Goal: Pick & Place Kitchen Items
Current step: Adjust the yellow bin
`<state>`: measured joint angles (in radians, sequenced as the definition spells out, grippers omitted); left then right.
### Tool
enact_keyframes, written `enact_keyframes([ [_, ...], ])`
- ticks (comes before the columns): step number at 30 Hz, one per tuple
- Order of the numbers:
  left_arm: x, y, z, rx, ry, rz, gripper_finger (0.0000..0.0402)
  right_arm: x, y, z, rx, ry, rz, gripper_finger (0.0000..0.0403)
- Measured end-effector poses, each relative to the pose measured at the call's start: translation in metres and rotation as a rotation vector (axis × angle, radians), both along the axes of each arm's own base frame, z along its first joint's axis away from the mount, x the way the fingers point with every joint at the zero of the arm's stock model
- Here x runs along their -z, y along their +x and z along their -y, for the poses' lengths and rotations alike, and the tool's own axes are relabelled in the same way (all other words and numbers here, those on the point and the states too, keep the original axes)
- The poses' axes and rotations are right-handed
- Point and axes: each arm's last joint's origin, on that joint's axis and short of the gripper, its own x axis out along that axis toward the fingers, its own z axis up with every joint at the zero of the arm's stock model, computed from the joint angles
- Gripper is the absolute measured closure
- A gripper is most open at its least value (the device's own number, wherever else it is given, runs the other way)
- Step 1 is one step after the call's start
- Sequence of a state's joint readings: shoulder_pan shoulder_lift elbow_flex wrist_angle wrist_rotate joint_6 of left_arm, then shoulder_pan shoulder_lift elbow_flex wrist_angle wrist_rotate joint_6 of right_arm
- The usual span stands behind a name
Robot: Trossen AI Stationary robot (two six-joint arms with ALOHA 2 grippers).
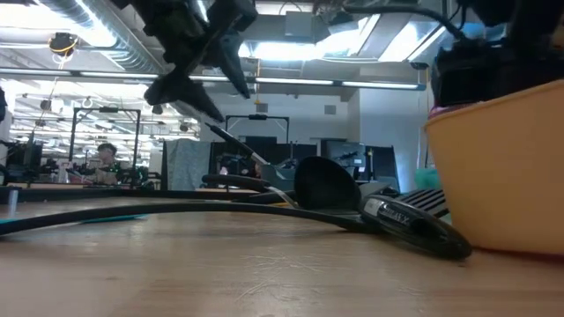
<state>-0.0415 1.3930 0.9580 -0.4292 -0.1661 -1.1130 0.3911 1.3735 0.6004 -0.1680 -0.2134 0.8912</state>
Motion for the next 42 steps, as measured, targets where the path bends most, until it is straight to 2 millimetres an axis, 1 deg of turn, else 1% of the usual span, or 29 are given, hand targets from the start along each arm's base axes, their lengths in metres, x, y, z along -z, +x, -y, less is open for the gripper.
enact_keyframes([
  [4,0.004,0.003,0.004,-0.017,-0.004,-0.002,0.0162,-0.003,0.004,0.003,0.025,0.009,0.012,0.0328],
  [7,0.004,0.004,0.005,-0.025,-0.006,0.006,0.0162,-0.011,0.009,0.001,0.010,0.037,0.034,0.0328],
  [12,0.000,0.002,0.004,-0.032,0.002,0.024,0.0162,-0.023,0.011,-0.015,-0.042,0.082,0.053,0.0328],
  [16,-0.001,0.002,0.005,-0.006,0.009,0.024,0.0162,-0.029,0.007,-0.030,-0.030,0.077,0.001,0.0328],
  [18,-0.001,0.002,0.005,0.027,0.012,0.017,0.0162,-0.030,0.004,-0.040,0.006,0.055,-0.043,0.0332],
  [22,-0.001,0.002,0.005,0.102,0.020,0.009,0.0162,-0.033,0.006,-0.064,0.075,0.058,-0.091,0.0344],
  [26,-0.001,0.002,0.005,0.159,0.029,0.004,0.0162,-0.033,0.015,-0.095,0.107,0.070,-0.137,0.0357],
  [31,-0.001,0.002,0.006,0.222,0.065,-0.002,0.0162,-0.027,0.030,-0.131,0.078,0.022,-0.249,0.0364],
  [34,-0.001,0.002,0.006,0.236,0.077,0.004,0.0162,-0.023,0.038,-0.150,0.044,-0.002,-0.323,0.0365],
  [39,-0.002,0.003,0.009,0.261,0.073,0.013,0.0162,-0.022,0.051,-0.169,0.017,-0.002,-0.359,0.0365],
  [42,-0.002,0.003,0.012,0.274,0.073,0.014,0.0163,-0.027,0.058,-0.171,0.023,0.014,-0.338,0.0365],
])
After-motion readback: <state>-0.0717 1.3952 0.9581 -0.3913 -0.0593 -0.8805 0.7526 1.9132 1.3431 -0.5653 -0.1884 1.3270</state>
